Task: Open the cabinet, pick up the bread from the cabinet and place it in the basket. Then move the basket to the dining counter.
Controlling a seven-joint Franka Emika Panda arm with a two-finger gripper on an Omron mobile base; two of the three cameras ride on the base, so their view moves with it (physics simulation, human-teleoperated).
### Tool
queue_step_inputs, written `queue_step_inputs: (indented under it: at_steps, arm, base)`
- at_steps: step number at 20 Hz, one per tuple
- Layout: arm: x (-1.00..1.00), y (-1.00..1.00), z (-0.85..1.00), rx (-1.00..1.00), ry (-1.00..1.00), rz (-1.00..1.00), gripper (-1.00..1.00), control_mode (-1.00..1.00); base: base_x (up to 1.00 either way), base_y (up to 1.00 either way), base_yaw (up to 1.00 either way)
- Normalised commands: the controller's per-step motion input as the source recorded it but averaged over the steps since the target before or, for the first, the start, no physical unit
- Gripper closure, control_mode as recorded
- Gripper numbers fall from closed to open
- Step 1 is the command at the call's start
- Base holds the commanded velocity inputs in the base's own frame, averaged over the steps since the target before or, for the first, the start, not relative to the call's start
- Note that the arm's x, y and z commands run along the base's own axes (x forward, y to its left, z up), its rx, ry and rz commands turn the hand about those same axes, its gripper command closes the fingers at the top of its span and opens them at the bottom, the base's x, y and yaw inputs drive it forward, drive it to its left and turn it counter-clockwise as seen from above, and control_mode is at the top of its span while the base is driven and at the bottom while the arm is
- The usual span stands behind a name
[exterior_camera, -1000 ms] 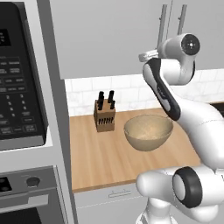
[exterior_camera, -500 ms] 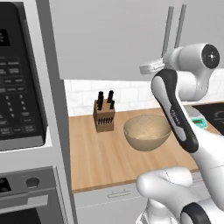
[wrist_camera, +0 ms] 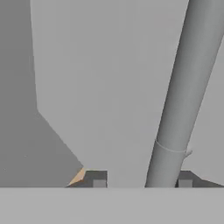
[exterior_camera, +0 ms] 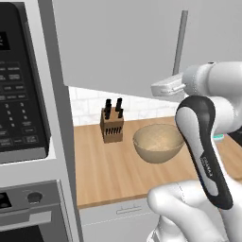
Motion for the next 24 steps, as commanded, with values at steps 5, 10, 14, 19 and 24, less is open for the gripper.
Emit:
queue_step_inputs:
  at_steps: [5,10,14,19,24]
  arm:
    - [-1.00,0.12,0.01,0.42,0.00,0.04,-1.00,-1.00]
    - [-0.99,-0.82,0.24,0.61,0.00,0.00,-1.00,-1.00]
    - [-0.45,-1.00,0.28,0.72,0.02,0.00,-1.00,-1.00]
    - [0.51,-1.00,0.06,0.71,0.25,0.00,-1.00,-1.00]
    - [1.00,-0.56,-0.09,0.42,0.33,0.01,-1.00,-1.00]
  base:
    - [0.00,0.00,0.00]
    - [0.00,0.00,0.00]
    - [0.00,0.00,0.00]
    - [0.00,0.00,0.00]
    - [0.00,0.00,0.00]
